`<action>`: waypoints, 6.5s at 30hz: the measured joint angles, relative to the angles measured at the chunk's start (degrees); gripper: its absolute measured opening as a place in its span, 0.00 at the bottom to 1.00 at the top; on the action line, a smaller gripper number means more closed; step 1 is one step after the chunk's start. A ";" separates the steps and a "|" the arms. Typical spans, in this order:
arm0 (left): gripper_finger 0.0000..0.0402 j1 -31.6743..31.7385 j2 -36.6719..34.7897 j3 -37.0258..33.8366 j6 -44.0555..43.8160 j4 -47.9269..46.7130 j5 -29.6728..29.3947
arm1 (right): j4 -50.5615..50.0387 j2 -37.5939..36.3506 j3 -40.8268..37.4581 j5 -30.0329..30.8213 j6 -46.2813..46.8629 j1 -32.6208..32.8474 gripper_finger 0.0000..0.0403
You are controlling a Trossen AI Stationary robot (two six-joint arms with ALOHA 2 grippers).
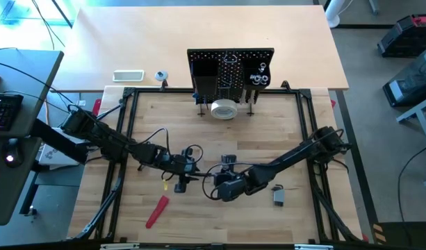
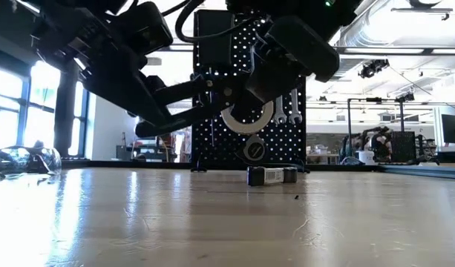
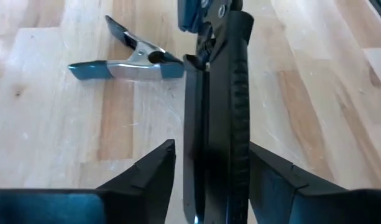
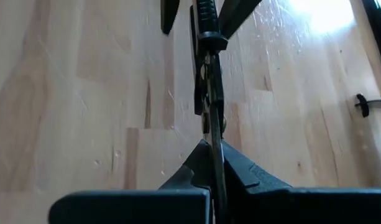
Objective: Hang tools onto peg board
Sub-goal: Hang the black wire stripper on the peg board
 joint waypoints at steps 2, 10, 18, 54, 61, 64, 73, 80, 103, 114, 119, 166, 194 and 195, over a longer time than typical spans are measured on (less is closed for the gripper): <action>0.40 0.00 0.00 0.00 0.66 0.19 -0.45 | -1.37 -0.17 0.00 0.00 0.39 0.00 0.00; 0.47 0.48 0.00 0.47 4.05 2.09 -1.68 | -5.79 -3.38 0.00 0.82 1.94 0.11 0.00; 0.44 2.50 0.69 7.00 7.08 -5.91 -0.46 | -6.92 -3.52 2.96 -1.47 0.20 -0.80 0.00; 0.05 3.73 2.84 9.14 9.83 -2.45 0.96 | -22.96 -10.59 8.63 6.54 8.64 3.12 0.39; 0.05 3.73 2.93 9.07 12.05 1.04 0.27 | -29.52 -18.04 8.46 11.06 19.46 9.29 0.49; 0.05 3.73 2.93 9.01 13.65 5.27 0.26 | -30.76 -20.57 6.49 16.51 24.25 12.75 0.48; 0.05 6.22 2.93 8.91 18.47 21.61 7.86 | -16.86 -25.75 -5.87 23.36 23.80 16.98 0.48; 0.05 9.76 2.92 8.92 17.96 27.92 14.49 | 9.30 -27.38 -11.03 26.66 0.00 14.75 0.48; 0.05 10.53 2.91 8.92 20.70 33.91 17.53 | 36.16 -28.20 -11.23 10.59 -23.85 6.91 0.17; 0.05 10.92 2.74 9.07 21.73 34.38 17.86 | 32.69 -28.17 -7.84 9.05 -25.37 5.57 0.02; 0.15 11.03 2.69 9.18 20.69 35.98 16.50 | 25.27 -28.06 -2.61 8.63 -24.83 4.96 0.01; 0.60 19.96 11.47 7.67 20.05 23.76 20.98 | -13.88 -28.17 36.13 -36.42 -42.75 -35.60 0.00; 0.60 23.34 11.28 7.67 19.84 20.41 21.00 | -8.12 -20.66 42.02 -76.32 -42.50 -64.10 0.00; 0.60 23.36 11.28 7.67 19.49 20.37 20.98 | -8.18 -20.53 42.03 -76.67 -42.79 -64.62 0.00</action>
